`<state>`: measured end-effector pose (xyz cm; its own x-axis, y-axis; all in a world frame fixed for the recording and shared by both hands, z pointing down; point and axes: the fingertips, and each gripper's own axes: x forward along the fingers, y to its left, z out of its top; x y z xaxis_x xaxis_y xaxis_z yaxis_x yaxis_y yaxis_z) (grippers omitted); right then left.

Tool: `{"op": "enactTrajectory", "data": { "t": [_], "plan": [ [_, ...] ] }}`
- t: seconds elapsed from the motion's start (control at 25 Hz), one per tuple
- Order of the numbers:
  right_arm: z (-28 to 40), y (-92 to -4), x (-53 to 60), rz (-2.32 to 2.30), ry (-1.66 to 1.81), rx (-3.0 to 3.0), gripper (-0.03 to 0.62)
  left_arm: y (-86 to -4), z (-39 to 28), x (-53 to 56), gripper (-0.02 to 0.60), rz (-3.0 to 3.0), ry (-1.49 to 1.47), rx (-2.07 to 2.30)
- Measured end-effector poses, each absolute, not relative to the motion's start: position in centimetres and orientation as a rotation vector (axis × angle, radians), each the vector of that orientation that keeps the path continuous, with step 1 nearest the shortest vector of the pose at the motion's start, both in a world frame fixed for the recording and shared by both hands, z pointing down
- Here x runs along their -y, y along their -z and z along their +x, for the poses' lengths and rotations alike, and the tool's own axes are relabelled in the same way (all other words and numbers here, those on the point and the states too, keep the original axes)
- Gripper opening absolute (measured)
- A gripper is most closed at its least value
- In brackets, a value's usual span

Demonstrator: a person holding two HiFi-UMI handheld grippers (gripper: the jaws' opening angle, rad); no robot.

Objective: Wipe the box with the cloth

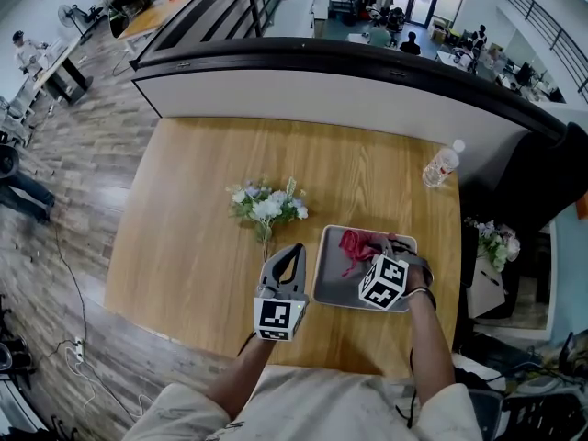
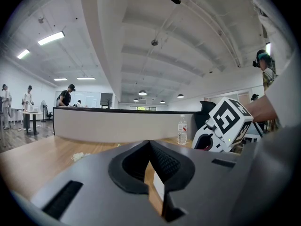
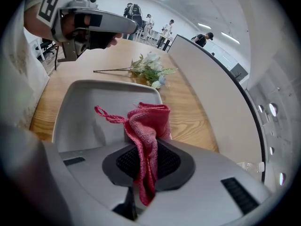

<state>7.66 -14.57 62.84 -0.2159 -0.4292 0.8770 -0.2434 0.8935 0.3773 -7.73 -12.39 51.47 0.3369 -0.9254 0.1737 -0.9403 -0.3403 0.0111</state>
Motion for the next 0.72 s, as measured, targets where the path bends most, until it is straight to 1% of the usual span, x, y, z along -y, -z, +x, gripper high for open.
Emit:
{"op": "enactTrajectory", "data": {
  "t": [0.72],
  "plan": [
    [7.4,-63.0,12.8,0.497,0.163,1.813,0.067,-50.7,-7.7,11.9,0.014,2.498,-0.19,1.738]
  ]
}}
